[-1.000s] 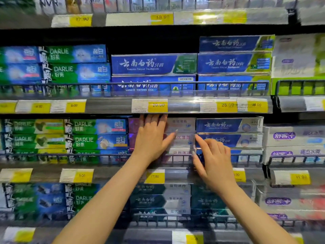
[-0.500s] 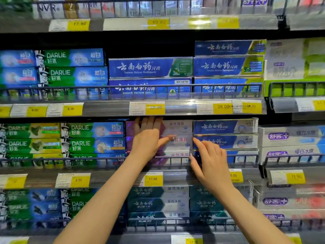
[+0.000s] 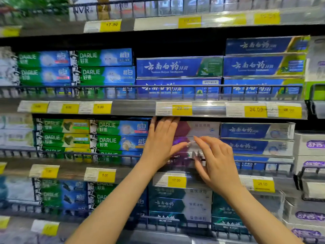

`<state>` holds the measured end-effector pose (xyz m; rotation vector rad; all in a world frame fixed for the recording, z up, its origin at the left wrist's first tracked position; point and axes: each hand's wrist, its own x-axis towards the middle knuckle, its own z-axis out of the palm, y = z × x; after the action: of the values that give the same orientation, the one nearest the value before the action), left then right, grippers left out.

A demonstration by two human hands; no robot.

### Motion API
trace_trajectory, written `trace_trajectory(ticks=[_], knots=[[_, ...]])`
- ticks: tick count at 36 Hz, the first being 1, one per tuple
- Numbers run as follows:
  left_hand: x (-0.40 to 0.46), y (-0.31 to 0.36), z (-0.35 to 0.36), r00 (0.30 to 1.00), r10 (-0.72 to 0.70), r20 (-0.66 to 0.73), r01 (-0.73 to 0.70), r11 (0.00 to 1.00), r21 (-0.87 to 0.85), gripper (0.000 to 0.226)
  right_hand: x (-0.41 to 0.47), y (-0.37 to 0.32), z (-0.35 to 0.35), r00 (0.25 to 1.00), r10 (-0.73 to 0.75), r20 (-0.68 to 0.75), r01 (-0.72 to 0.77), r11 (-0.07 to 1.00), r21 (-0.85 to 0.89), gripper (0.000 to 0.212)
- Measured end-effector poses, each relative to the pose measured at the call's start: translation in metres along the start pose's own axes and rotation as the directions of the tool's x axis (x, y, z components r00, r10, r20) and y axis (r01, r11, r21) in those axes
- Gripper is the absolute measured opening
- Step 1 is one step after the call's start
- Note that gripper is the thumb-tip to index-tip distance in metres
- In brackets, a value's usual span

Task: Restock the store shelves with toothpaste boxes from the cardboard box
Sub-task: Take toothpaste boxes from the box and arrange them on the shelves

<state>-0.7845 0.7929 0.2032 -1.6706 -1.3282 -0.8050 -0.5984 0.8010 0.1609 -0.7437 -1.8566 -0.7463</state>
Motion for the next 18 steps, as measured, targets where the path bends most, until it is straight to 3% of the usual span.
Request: trace_trajectory(ticks=[5,12,18], knots=[[-0.028,-0.052,-0.021,0.998,-0.030,-0.060,0.030,0.999,-0.012,0.067,0.026,-0.045,0.023,0.995,-0.080,0.057,0.077,0.996,0.053,0.053],[-0.048,-0.109,-0.028,0.964,-0.268,0.005,0.268,0.963,-0.034,0.069,0.051,-0.089,0.058,0.989,-0.105,0.107,0.108,0.994,-0.025,0.057],[-0.041,-0.119,-0.025,0.969,-0.243,-0.052,0.247,0.964,0.097,0.053,0.057,-0.098,0.074,0.984,-0.087,0.157,0.099,0.993,-0.071,0.057]])
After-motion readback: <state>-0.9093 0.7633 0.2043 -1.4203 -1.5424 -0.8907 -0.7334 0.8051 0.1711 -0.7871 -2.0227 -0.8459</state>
